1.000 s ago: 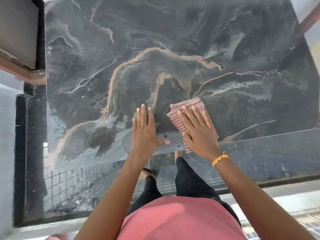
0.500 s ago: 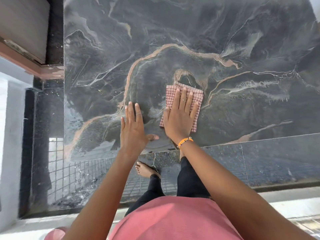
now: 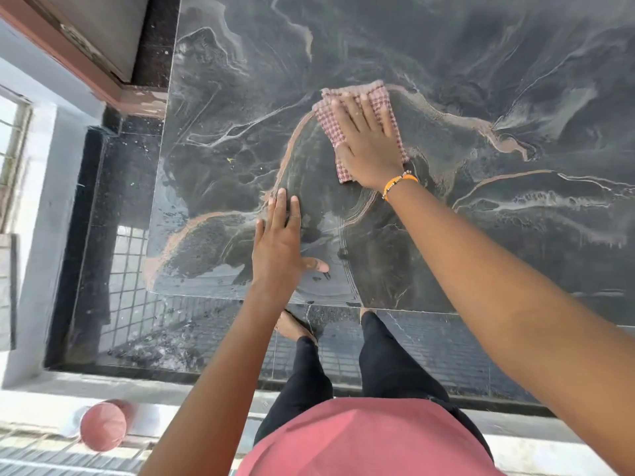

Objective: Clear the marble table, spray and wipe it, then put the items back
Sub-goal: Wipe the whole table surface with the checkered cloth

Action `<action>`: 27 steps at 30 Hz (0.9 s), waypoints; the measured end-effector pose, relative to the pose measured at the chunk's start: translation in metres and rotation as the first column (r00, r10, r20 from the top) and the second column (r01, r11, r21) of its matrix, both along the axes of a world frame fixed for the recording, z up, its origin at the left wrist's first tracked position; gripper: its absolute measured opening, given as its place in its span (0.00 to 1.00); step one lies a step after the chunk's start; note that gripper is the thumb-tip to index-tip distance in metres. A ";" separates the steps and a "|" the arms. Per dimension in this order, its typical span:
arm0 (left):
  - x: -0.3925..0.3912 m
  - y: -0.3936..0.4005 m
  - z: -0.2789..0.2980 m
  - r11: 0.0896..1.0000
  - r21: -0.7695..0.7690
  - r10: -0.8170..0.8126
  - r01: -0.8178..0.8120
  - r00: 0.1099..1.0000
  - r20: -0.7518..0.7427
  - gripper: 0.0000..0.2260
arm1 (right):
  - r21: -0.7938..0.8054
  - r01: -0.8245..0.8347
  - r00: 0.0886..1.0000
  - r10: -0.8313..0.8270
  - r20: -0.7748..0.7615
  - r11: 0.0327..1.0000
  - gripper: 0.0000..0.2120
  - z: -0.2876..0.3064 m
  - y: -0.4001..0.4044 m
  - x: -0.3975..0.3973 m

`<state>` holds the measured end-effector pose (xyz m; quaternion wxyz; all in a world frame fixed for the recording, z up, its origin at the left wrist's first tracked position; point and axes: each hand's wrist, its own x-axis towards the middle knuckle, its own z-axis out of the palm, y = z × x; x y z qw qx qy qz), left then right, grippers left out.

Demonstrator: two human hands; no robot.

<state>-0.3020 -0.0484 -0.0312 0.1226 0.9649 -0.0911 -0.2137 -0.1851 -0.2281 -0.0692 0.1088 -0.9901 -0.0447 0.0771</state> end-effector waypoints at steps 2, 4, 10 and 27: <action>0.000 0.001 0.001 1.000 -0.007 0.004 -0.004 1.000 0.003 0.53 | -0.012 -0.117 0.993 0.117 0.006 0.993 0.29 -0.001 0.005 -0.032; 0.001 0.003 0.001 1.000 -0.014 -0.013 0.013 1.000 -0.006 0.52 | -0.007 -0.141 0.990 0.141 -0.006 0.990 0.29 -0.001 0.011 -0.075; -0.005 0.029 0.001 0.997 -0.065 -0.047 0.042 0.996 -0.072 0.54 | -0.021 0.086 0.996 -0.087 -0.026 0.996 0.31 0.000 0.050 -0.199; 0.020 0.084 -0.004 0.991 -0.076 0.101 -0.108 0.991 -0.091 0.54 | 0.048 0.154 0.988 -0.154 -0.017 0.987 0.30 -0.002 0.105 0.021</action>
